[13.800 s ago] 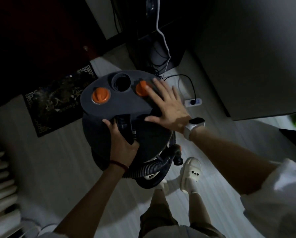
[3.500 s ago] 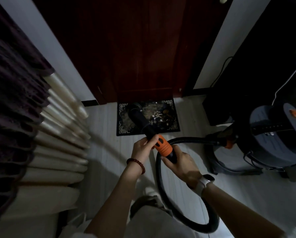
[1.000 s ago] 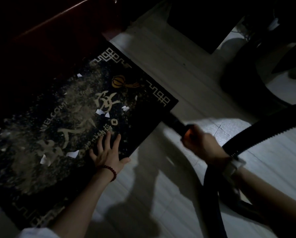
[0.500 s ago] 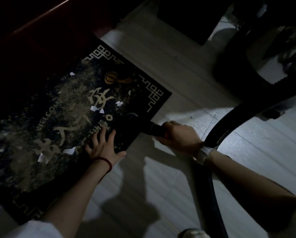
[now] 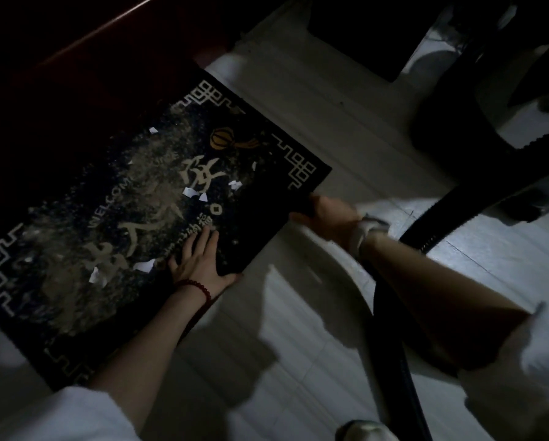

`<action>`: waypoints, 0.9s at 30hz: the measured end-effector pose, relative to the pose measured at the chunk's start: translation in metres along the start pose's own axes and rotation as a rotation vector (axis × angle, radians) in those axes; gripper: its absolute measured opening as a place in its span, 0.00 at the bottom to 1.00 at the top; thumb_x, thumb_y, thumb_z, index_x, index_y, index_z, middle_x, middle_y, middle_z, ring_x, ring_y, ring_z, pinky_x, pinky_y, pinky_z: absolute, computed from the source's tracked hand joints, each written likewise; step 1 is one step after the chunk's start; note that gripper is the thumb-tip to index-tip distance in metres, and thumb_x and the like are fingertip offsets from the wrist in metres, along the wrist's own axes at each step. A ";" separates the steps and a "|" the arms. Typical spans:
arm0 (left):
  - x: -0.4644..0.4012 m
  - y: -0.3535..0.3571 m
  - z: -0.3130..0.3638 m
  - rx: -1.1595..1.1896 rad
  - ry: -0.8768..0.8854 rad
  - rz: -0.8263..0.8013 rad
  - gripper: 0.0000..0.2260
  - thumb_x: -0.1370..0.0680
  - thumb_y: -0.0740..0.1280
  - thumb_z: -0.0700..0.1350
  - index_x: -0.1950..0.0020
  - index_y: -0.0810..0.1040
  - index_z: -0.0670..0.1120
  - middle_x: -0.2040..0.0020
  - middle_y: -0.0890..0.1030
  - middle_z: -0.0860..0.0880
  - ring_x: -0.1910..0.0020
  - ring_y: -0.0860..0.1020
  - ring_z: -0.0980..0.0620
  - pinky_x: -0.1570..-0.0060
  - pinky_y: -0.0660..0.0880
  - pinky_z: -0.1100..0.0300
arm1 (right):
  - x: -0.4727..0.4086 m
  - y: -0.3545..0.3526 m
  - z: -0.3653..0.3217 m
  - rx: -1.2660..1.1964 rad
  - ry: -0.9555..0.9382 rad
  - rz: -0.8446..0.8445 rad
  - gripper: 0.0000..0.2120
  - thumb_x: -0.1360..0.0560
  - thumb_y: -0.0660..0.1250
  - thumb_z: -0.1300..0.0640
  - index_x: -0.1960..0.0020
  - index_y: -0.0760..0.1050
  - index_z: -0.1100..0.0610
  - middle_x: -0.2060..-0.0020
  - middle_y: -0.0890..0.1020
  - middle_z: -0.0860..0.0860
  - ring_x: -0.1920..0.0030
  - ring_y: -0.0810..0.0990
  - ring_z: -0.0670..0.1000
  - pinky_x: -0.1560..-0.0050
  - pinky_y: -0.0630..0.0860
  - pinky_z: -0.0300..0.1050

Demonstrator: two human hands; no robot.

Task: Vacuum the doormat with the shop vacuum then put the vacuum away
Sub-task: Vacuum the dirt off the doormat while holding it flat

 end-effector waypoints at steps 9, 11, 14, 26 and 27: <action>0.000 0.007 -0.007 0.027 0.014 0.037 0.45 0.30 0.65 0.66 0.24 0.41 0.54 0.24 0.40 0.58 0.25 0.43 0.53 0.30 0.50 0.44 | 0.021 -0.005 0.006 -0.040 -0.026 -0.010 0.17 0.22 0.58 0.44 0.39 0.70 0.52 0.52 0.79 0.53 0.59 0.78 0.54 0.62 0.68 0.42; 0.000 0.006 -0.009 -0.002 0.028 0.026 0.45 0.30 0.63 0.67 0.24 0.40 0.54 0.24 0.39 0.58 0.25 0.42 0.53 0.30 0.50 0.45 | 0.013 -0.011 0.009 -0.092 0.020 0.004 0.16 0.22 0.58 0.44 0.39 0.71 0.52 0.54 0.79 0.51 0.65 0.75 0.48 0.67 0.68 0.40; 0.006 0.009 -0.015 -0.023 0.032 0.052 0.44 0.30 0.63 0.66 0.24 0.42 0.54 0.24 0.40 0.58 0.25 0.43 0.54 0.29 0.50 0.48 | 0.021 0.013 -0.004 0.043 -0.053 -0.060 0.18 0.23 0.58 0.42 0.37 0.69 0.49 0.50 0.80 0.54 0.56 0.78 0.54 0.61 0.70 0.43; 0.041 0.018 -0.046 0.030 0.029 -0.001 0.40 0.30 0.66 0.61 0.25 0.51 0.52 0.23 0.45 0.57 0.25 0.44 0.55 0.28 0.50 0.48 | 0.068 0.054 -0.049 0.094 -0.254 -0.170 0.26 0.25 0.57 0.38 0.32 0.62 0.50 0.46 0.80 0.54 0.48 0.79 0.57 0.49 0.76 0.51; 0.043 0.015 -0.046 0.086 0.010 0.008 0.39 0.29 0.67 0.59 0.25 0.51 0.52 0.23 0.47 0.56 0.25 0.46 0.54 0.28 0.51 0.48 | 0.070 0.057 -0.050 0.101 -0.242 -0.182 0.26 0.25 0.58 0.38 0.33 0.62 0.51 0.46 0.80 0.55 0.48 0.79 0.57 0.49 0.76 0.52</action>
Point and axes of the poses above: each hand's wrist, its own x-axis away from the middle knuckle, its own y-axis out of the palm, z = x × y, the point moved 1 cm from there along -x, towards the middle knuckle
